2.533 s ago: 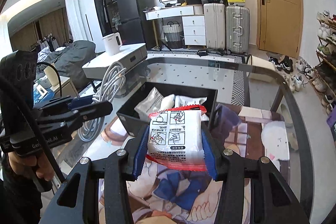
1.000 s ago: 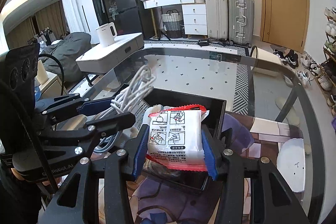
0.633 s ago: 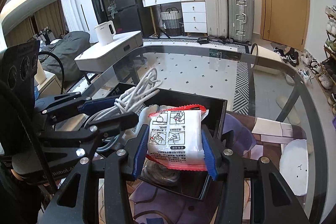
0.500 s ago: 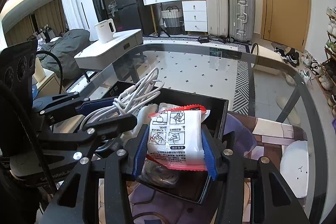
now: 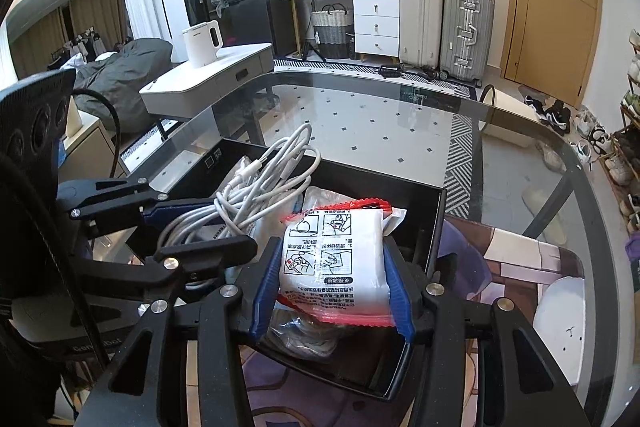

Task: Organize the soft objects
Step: 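Carry the white cable and red-edged sachet over the black box with both tools, then open both tools to drop the cable and sachet into the box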

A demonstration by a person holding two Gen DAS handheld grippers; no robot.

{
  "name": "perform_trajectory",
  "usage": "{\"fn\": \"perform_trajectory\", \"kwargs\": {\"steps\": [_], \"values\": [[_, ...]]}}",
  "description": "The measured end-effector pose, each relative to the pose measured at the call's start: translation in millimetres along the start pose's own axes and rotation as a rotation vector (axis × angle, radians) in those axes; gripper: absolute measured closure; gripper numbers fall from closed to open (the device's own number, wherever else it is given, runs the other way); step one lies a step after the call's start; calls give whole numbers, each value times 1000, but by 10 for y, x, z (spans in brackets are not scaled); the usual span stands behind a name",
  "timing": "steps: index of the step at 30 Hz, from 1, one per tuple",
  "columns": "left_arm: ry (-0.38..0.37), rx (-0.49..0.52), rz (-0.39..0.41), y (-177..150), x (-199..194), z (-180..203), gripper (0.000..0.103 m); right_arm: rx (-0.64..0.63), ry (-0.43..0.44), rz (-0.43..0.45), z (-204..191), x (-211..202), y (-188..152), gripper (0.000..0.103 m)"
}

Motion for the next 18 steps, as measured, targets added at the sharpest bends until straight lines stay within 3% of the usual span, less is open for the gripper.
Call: {"fn": "perform_trajectory", "kwargs": {"steps": [11,13,17,18], "values": [[1,7,-19,-23,-48,15,72,-33,6,-15,-45,-36,-68,52],[14,4,-26,-11,-51,10,69,-31,10,14,-55,-86,-23,42],[40,-27,6,-16,-183,-32,48,-21,32,102,-33,-326,55,24],[41,-37,19,-11,-232,-35,47,-19,27,115,-18,-377,64,19]]}}
Point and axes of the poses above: each gripper's, at about its wrist camera, not at the fingertips, and x roughly the way its jaws point, z to its right, y to its top, the point moved 8 cm from there along x, roughly the way its jaws point, and after that the axes turned 10 degrees about x, right-handed, at the moved point
